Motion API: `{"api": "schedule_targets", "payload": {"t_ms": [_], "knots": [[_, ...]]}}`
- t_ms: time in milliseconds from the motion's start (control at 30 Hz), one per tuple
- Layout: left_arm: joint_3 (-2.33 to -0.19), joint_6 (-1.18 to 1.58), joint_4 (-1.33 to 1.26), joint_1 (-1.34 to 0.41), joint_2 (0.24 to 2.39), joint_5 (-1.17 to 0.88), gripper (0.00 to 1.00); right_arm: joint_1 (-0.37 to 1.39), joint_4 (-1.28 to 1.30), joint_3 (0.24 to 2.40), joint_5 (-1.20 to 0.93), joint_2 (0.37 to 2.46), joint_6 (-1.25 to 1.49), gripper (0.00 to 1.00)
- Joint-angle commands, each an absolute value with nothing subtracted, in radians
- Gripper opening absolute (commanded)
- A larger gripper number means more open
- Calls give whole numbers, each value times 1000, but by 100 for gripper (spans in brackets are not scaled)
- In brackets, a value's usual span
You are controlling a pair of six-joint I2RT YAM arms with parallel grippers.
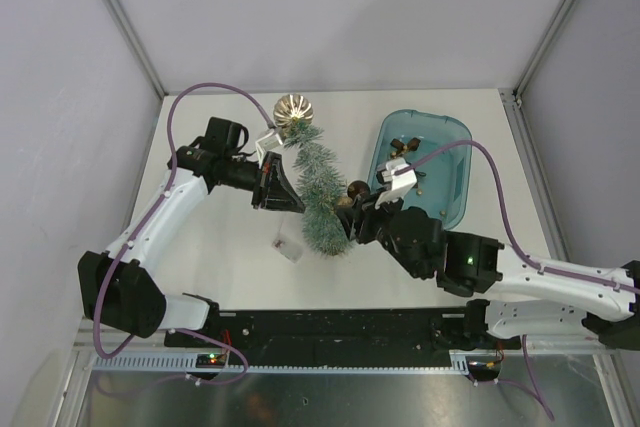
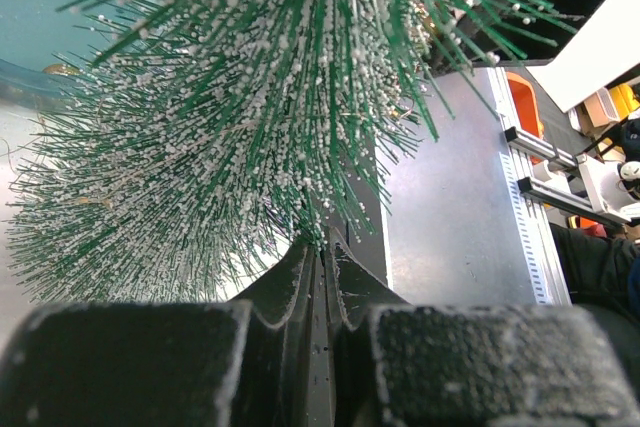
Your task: Decorate the small christmas tree
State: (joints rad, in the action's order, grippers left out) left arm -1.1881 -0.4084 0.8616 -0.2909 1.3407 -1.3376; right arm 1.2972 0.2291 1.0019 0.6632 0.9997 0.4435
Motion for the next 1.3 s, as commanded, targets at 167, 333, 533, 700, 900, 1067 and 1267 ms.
{"api": "schedule_targets", "payload": {"t_ms": [167, 333, 533, 700, 900, 1067, 1267], "knots": [[-1220, -401, 855, -299, 1304, -1361, 10, 1424, 259, 1028, 870, 1030, 483, 40], [-1224, -396, 856, -300, 1297, -1356, 10, 1440, 250, 1002, 926, 1038, 524, 50], [-1228, -393, 855, -301, 1297, -1357, 10, 1426, 247, 974, 939, 1006, 540, 53], [-1232, -391, 856, -302, 1300, -1358, 10, 1422, 233, 967, 943, 989, 530, 53], [-1233, -391, 856, -301, 1302, -1355, 10, 1424, 313, 959, 916, 983, 570, 55], [-1232, -396, 856, -301, 1303, -1351, 10, 1445, 579, 888, 860, 965, 767, 64], [-1229, -390, 856, -301, 1308, -1356, 10, 1462, 663, 741, 835, 840, 943, 67]]}}
